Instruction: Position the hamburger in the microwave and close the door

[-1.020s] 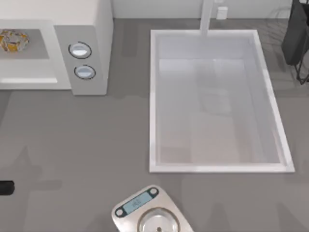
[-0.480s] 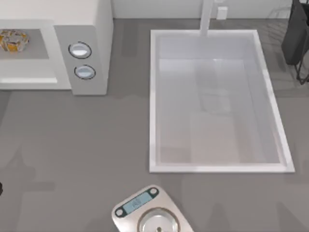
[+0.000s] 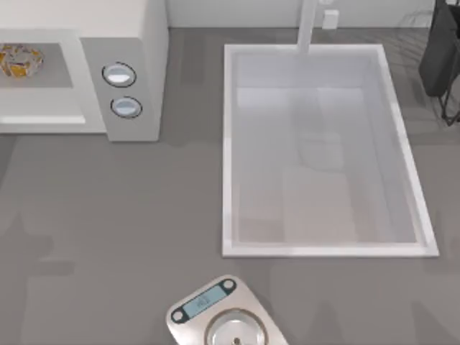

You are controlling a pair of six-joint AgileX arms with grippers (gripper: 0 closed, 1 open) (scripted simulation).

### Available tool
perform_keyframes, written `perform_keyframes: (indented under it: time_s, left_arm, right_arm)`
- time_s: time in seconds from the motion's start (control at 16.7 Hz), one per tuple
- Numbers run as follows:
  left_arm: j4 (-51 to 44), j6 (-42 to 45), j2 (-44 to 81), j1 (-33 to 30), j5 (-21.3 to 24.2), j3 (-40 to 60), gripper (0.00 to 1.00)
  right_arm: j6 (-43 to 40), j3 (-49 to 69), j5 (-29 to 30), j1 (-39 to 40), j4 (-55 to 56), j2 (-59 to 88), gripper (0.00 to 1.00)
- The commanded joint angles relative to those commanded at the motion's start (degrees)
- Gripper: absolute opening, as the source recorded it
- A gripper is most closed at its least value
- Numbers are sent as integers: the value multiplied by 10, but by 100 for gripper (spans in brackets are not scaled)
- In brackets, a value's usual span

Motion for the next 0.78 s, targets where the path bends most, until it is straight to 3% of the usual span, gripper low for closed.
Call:
perform_keyframes:
  time_s: [0.78]
  left_arm:
    - [-191, 341, 770, 324, 185, 479, 0]
  right_arm:
    - [0, 0, 0, 0, 0, 0, 100]
